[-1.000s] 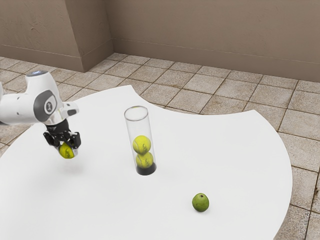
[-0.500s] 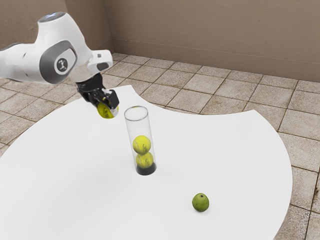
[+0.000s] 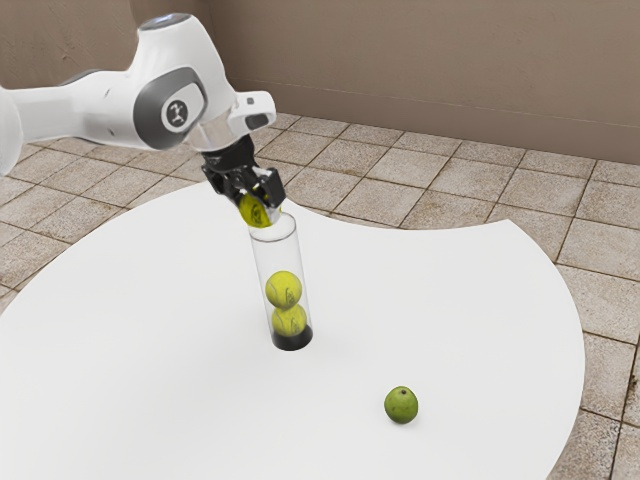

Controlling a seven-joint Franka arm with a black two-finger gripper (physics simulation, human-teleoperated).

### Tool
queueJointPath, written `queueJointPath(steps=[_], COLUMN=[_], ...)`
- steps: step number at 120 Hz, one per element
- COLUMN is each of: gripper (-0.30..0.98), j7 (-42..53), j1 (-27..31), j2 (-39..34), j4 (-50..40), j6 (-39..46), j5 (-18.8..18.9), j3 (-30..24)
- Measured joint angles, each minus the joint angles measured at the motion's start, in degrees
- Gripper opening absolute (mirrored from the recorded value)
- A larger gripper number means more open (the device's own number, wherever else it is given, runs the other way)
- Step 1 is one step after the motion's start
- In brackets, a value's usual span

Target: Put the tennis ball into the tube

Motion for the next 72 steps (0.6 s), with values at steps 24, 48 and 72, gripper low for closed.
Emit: queueJointPath(steps=[24,48,72], gripper=[0.58,0.65,0.67], j7=[-0.5,0.8,2.1], j1=[-1.0,-0.5,0.4], j2=[1.7,0.5,0.0], j4=[1.5,12.6,18.8], j6=[-0.6,-11.4,-20.6], j5=[0.0,3.6,6.6], j3=[-0.2,2.2,4.2])
